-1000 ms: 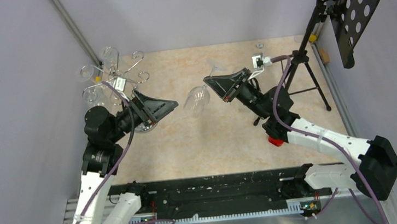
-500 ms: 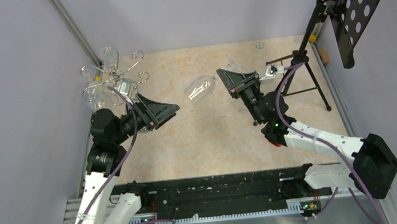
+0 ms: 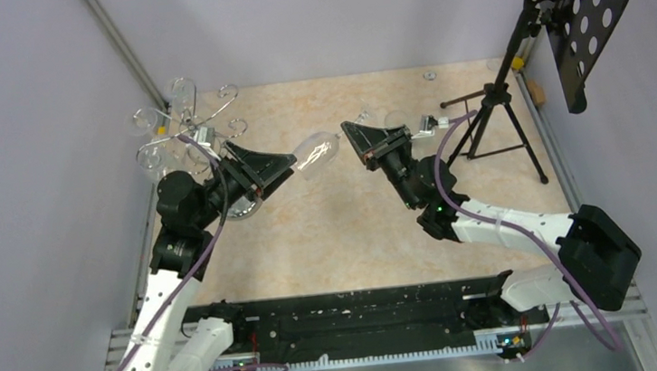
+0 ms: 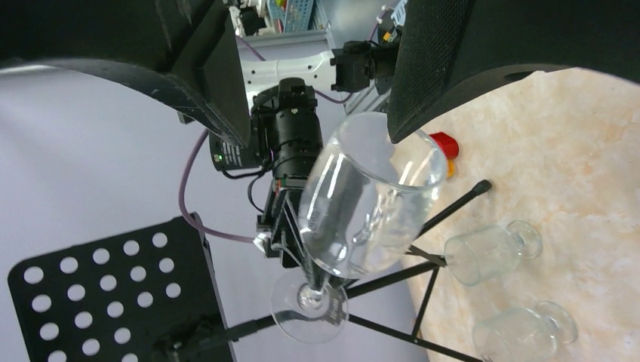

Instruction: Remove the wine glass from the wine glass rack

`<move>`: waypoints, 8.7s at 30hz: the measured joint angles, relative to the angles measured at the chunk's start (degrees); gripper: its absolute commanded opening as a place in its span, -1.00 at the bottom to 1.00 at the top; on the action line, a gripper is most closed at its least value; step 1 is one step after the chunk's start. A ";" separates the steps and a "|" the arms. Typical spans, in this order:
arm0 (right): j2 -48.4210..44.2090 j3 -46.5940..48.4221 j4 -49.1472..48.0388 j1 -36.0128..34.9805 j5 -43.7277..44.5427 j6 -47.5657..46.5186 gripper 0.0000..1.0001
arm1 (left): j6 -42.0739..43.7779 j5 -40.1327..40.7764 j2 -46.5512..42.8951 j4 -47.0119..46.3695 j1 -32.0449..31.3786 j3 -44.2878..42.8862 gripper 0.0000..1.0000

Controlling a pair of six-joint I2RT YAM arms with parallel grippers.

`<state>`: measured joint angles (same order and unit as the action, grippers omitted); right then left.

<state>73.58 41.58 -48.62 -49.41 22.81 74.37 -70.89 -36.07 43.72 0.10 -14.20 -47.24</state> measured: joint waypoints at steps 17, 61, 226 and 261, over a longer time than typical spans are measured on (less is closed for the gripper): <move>5.49 2.86 -6.62 0.00 -3.56 1.25 -1.00 | -5.66 1.22 4.76 -4.59 -1.29 0.00 -0.46; 0.83 -0.59 4.09 7.30 -23.34 -6.67 -0.04 | 34.14 15.32 34.32 23.45 -8.17 -33.90 -1.00; -20.68 5.29 54.82 7.58 -12.13 -34.34 0.08 | 33.66 39.95 11.43 46.64 35.47 -31.43 0.10; -19.12 5.29 53.13 7.69 -12.13 -35.28 0.07 | 30.12 37.77 8.48 41.20 36.48 -27.26 -1.00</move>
<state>54.46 46.87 4.51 -41.71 10.68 39.09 -40.77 1.69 52.21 41.30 22.28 -74.50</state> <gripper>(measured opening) 0.538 0.193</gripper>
